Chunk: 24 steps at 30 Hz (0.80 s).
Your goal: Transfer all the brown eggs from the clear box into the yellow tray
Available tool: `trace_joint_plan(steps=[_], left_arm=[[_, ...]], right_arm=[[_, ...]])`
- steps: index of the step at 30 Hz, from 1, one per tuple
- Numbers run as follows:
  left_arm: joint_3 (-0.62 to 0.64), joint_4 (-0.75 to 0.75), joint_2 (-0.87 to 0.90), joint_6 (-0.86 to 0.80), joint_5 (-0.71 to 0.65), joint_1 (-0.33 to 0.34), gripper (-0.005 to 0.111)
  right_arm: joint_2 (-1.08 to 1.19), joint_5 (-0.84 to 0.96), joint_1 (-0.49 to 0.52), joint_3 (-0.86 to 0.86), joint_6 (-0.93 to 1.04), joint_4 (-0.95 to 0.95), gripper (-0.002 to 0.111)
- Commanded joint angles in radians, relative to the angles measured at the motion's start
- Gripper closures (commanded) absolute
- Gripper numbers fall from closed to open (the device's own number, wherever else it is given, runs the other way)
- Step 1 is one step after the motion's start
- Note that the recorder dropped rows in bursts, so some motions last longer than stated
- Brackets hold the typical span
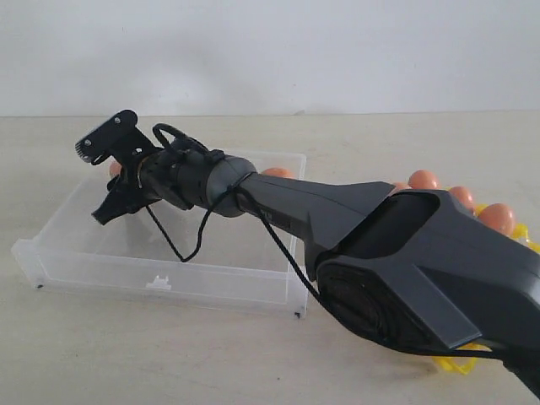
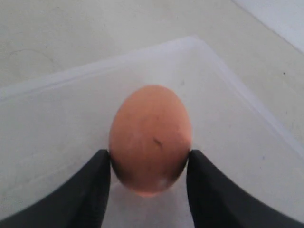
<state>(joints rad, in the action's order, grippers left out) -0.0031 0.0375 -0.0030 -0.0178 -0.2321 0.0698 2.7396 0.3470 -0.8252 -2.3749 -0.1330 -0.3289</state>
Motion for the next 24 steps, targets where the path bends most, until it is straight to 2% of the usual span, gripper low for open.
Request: trace_joint_plan(steps=[1, 6, 15, 16, 19, 24], left_arm=[[0.003, -0.002, 0.003, -0.002, 0.0, 0.001, 0.111], [0.003, -0.002, 0.003, -0.002, 0.0, 0.001, 0.111], [0.003, -0.002, 0.003, -0.002, 0.0, 0.001, 0.111], [0.003, -0.002, 0.003, -0.002, 0.0, 0.001, 0.111], [0.003, -0.002, 0.003, -0.002, 0.0, 0.001, 0.111], [0.003, -0.002, 0.003, -0.002, 0.0, 0.001, 0.111]], right_arm=[[-0.042, 0.182, -0.005, -0.001, -0.019, 0.011, 0.061], [-0.101, 0.378, -0.016, -0.001, -0.014, 0.115, 0.061], [-0.21, 0.776, -0.036, -0.001, -0.009, 0.161, 0.061], [-0.225, 0.87, -0.036, -0.001, -0.009, 0.165, 0.061], [-0.229, 0.874, -0.036, 0.004, -0.012, 0.169, 0.061], [-0.239, 0.874, -0.054, 0.013, -0.008, 0.317, 0.061]])
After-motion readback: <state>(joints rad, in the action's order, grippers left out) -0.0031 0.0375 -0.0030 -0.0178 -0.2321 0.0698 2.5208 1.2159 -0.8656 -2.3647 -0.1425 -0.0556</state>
